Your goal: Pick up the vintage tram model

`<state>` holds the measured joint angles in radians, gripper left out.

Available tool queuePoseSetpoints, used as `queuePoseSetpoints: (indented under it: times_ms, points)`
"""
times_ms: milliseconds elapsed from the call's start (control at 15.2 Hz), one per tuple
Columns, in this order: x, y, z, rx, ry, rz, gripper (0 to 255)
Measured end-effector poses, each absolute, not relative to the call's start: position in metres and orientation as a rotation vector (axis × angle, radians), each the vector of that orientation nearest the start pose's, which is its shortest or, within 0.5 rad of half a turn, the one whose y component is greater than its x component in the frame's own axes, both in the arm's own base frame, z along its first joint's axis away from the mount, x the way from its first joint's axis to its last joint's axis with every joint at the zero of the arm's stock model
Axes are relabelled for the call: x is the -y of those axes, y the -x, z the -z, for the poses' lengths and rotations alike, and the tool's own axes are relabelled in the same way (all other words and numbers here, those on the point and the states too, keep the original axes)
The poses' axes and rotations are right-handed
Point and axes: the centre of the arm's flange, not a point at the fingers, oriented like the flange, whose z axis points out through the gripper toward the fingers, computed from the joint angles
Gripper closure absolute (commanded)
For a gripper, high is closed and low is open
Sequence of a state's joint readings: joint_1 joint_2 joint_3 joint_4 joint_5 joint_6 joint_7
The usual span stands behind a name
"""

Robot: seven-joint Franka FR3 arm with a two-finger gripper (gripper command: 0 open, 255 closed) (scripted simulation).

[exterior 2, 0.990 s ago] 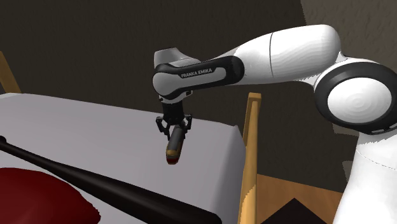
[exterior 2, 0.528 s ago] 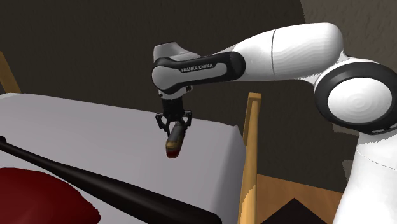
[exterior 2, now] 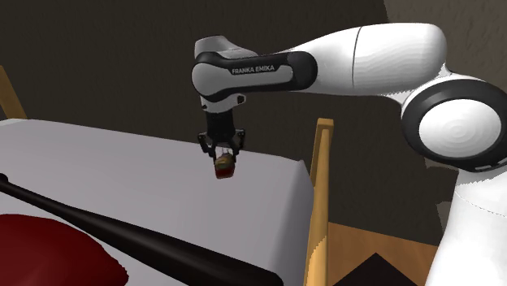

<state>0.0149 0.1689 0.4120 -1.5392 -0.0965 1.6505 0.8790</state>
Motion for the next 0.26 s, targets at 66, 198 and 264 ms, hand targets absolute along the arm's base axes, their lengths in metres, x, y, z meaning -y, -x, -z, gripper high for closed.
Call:
queuePoseSetpoints:
  times_ms: [66,198,264]
  points:
    - [-0.225,-0.562,-0.562,-0.706,3.111,-0.027,255]
    - [-0.226,-0.563,-0.572,-0.706,3.111,-0.027,255]
    - [-0.226,-0.563,-0.575,-0.705,3.111,-0.027,255]
